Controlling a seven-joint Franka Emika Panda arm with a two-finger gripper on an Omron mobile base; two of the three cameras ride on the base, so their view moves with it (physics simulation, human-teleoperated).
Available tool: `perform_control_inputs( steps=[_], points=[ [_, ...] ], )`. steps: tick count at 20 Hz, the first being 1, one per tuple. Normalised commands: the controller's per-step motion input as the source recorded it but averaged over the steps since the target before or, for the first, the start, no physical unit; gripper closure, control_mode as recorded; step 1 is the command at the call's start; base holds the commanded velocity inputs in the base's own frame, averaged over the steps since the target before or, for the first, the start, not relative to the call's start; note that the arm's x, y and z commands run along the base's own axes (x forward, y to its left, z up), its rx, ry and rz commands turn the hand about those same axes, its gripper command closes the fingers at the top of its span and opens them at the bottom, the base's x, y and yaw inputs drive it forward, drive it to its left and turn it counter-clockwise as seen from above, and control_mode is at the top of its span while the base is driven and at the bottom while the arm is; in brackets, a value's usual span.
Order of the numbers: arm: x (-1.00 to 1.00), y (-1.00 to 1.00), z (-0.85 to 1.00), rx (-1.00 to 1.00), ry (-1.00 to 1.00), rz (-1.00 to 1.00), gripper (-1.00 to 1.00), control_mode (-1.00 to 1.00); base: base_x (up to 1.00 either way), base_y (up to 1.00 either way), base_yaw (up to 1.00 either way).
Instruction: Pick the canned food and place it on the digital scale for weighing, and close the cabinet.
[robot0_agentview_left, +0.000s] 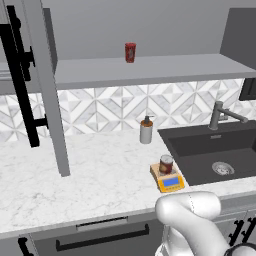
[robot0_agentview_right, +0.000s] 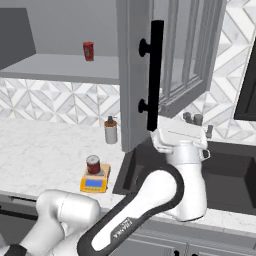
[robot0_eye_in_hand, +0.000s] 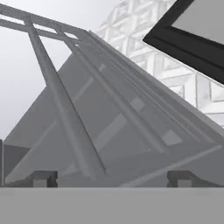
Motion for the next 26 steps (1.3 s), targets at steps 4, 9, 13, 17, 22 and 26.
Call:
perform_control_inputs(
  steps=[4,9,13,17,22,26],
  points=[
    [0.46,1.0,0.3,-0.41,0.5,-0.04,-1.0,-1.0,0.0,0.0,0.0],
    [0.41,1.0,0.2,-0.4,0.34,-0.05,-1.0,-1.0,0.0,0.0,0.0],
    [0.55,0.92,0.09,-0.31,0.13,-0.12,-1.0,-1.0,0.0,0.0,0.0],
    [0.9,0.51,-0.08,-0.1,0.0,-0.15,-1.0,-1.0,0.0,0.0,0.0],
    [1.0,0.51,-0.19,-0.02,0.0,-0.1,-1.0,-1.0,0.0,0.0,0.0],
    [0.77,0.13,-0.02,0.0,0.08,-0.07,-1.0,-1.0,0.0,0.0,0.0]
  ],
)
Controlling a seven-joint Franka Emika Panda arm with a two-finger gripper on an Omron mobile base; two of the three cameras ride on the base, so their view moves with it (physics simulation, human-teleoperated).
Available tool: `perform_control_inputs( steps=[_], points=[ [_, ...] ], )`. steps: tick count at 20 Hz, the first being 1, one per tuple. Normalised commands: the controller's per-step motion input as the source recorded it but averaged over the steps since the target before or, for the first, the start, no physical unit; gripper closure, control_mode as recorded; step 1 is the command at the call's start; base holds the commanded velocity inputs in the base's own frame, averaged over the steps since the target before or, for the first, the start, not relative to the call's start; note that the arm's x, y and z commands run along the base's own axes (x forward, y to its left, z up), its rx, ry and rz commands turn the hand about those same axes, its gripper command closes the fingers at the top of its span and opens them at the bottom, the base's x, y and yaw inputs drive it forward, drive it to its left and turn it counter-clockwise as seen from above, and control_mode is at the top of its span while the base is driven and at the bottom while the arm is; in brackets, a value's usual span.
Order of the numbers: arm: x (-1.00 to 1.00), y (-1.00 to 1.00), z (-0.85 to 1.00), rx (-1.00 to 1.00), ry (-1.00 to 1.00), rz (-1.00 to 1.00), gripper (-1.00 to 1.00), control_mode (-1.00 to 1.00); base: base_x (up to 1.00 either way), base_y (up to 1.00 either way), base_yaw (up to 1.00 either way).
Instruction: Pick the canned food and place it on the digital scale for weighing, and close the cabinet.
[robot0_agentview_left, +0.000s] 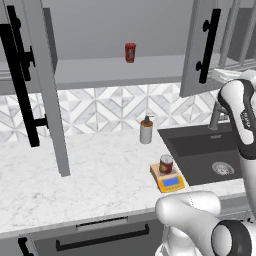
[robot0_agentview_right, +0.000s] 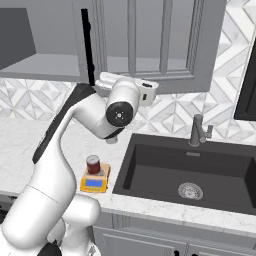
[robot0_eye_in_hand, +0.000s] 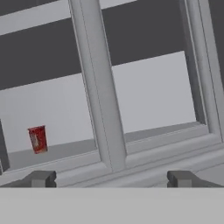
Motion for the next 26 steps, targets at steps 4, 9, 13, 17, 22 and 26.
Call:
perform_control_inputs(
  steps=[4,9,13,17,22,26],
  points=[
    [0.82,0.03,0.0,-0.01,0.13,-0.02,-1.0,-1.0,0.0,0.0,0.0],
    [0.9,0.0,-0.14,0.0,0.06,0.0,-1.0,-1.0,0.0,0.0,0.0],
    [0.77,0.0,-0.34,0.0,0.0,0.0,-1.0,-1.0,0.0,0.0,0.0],
    [0.95,0.0,-0.49,0.0,0.0,0.0,-1.0,-1.0,0.0,0.0,0.0],
    [0.04,0.05,-0.07,0.02,0.0,-0.02,-1.0,-1.0,0.0,0.0,0.0],
    [-0.86,0.0,0.15,0.07,0.0,-0.1,-1.0,-1.0,0.0,0.0,0.0]
  ],
)
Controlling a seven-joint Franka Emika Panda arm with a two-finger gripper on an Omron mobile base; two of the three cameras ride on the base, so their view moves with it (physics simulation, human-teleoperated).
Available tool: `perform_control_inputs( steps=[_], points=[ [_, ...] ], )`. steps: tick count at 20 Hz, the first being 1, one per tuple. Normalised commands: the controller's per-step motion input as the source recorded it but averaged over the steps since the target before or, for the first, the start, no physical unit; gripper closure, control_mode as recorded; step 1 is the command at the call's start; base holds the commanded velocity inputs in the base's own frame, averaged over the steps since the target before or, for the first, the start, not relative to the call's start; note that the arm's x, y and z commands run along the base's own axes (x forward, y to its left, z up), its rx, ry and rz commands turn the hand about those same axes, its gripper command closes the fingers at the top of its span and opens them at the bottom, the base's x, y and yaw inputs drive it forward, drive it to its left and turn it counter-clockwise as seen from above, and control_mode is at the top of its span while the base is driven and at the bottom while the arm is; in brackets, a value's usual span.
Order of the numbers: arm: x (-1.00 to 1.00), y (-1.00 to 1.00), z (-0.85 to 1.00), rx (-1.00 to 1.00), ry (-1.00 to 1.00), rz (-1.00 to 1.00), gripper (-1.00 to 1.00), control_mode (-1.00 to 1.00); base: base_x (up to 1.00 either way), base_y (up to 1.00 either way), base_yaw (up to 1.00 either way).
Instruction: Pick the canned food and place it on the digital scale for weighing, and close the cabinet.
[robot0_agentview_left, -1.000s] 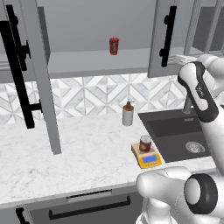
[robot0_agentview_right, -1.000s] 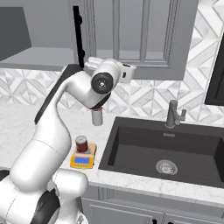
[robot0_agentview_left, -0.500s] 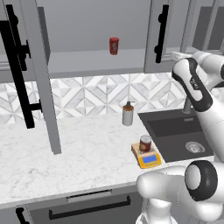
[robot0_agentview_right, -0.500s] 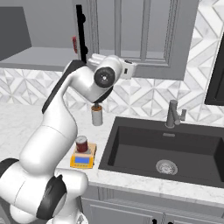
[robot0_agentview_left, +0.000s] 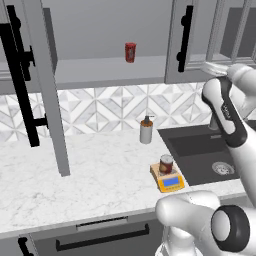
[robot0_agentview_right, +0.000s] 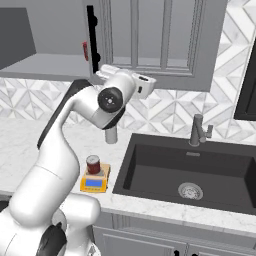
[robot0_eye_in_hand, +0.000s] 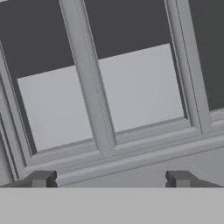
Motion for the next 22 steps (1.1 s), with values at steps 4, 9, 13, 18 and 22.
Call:
perform_control_inputs(
  steps=[4,9,13,18,22],
  points=[
    [-0.49,0.0,0.0,0.01,0.0,-0.08,-1.0,-1.0,0.0,0.0,0.0],
    [-0.97,0.42,0.07,0.05,-0.1,0.01,-1.0,-1.0,0.0,0.0,0.0],
    [-0.68,0.71,0.52,0.0,-0.28,0.01,-1.0,-1.0,0.0,0.0,0.0],
    [-0.36,0.83,0.34,0.0,-0.27,0.02,-1.0,-1.0,0.0,0.0,0.0],
    [-0.19,0.99,0.0,0.02,-0.15,0.0,-1.0,-1.0,0.0,0.0,0.0]
  ],
)
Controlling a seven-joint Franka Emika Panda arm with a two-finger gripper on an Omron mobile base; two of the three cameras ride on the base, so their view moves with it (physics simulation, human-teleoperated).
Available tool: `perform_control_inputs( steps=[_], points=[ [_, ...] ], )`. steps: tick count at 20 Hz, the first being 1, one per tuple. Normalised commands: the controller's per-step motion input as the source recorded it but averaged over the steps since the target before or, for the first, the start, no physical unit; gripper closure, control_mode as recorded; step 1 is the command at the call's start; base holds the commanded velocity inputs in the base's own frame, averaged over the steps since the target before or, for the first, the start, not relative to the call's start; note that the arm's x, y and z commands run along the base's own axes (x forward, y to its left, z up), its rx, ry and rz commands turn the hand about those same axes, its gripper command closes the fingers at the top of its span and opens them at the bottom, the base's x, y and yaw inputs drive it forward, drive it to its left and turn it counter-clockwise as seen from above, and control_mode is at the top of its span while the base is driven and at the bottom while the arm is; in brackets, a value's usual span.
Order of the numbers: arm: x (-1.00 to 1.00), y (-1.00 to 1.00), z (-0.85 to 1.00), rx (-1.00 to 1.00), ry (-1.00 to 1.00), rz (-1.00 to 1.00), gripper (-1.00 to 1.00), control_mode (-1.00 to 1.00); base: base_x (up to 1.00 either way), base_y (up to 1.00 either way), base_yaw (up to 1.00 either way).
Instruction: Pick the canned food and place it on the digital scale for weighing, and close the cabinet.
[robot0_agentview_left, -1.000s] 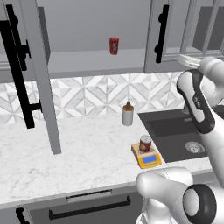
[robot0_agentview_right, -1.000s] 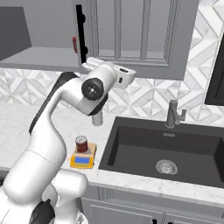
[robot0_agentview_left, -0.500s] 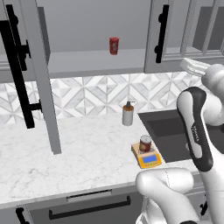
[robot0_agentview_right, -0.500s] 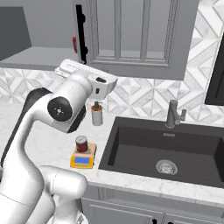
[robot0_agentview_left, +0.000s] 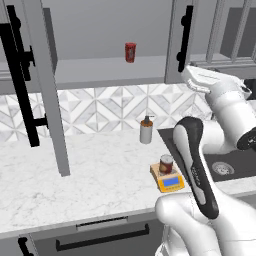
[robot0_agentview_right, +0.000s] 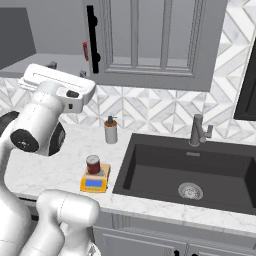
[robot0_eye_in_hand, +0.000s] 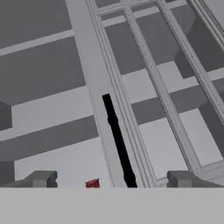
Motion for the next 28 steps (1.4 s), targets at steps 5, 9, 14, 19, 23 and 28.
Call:
perform_control_inputs(
  steps=[5,9,14,19,23,28],
  points=[
    [-0.18,1.0,0.0,0.05,-0.2,0.0,-1.0,-1.0,0.0,0.0,0.0],
    [-0.13,0.95,-0.08,0.01,-0.08,0.0,-1.0,-1.0,0.0,0.0,0.0],
    [-0.24,0.48,-0.08,0.0,-0.07,0.0,-1.0,-1.0,0.0,0.0,0.0],
    [-0.83,0.2,-0.21,-0.01,-0.11,0.0,-1.0,-1.0,0.0,0.0,0.0],
    [-0.9,0.4,-0.07,-0.05,-0.03,0.04,-1.0,-1.0,0.0,0.0,0.0],
    [-0.39,0.71,-0.18,-0.05,-0.01,0.05,-1.0,-1.0,0.0,0.0,0.0]
  ],
)
